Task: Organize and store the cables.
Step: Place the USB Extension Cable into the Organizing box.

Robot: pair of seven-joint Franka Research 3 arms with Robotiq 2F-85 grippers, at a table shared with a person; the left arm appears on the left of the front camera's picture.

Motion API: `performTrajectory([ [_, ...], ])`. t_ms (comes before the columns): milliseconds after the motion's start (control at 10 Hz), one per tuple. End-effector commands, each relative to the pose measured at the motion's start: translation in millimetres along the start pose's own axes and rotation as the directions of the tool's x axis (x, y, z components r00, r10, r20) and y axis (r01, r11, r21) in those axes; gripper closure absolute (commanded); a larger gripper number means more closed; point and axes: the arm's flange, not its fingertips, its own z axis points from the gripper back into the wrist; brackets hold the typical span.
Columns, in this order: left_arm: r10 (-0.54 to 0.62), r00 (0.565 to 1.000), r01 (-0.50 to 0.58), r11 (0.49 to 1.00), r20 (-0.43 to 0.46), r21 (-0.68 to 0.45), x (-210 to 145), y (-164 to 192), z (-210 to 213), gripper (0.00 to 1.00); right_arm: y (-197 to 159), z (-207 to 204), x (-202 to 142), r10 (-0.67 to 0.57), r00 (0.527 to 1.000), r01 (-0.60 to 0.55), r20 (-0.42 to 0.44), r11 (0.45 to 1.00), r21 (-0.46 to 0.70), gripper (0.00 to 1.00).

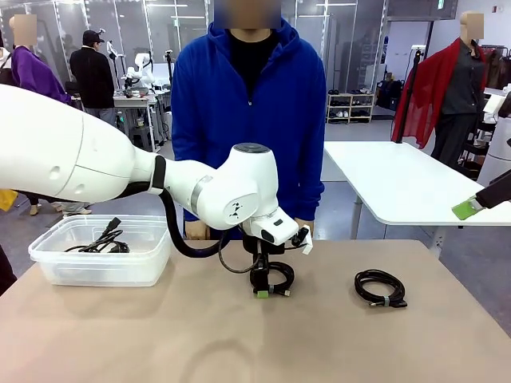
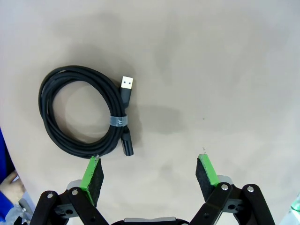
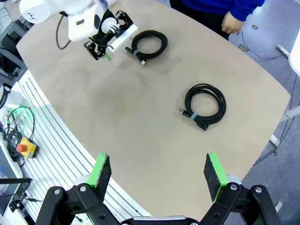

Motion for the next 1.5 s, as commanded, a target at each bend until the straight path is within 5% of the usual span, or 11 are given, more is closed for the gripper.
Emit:
performTrajectory([
  [0,-0.008,0.999,0.007,1.0,-0.041,-0.024,13.2,14.0,-4.0,0.0,0.4,2.0,1.2,-0.014,1.0,0.014,-0.001,1.0,0.003,0.0],
  [800,0.019,0.993,-0.026,0.998,-0.113,-0.06,30.6,43.2,-31.3,0.0,0.4,2.0,1.2,-0.014,1.0,0.014,-0.001,1.0,0.003,0.0],
  [1400,-0.003,0.998,-0.002,0.997,-0.066,-0.078,27.3,69.6,-43.8,0.0,0.4,2.0,1.2,-0.014,1.0,0.014,-0.001,1.0,0.003,0.0],
])
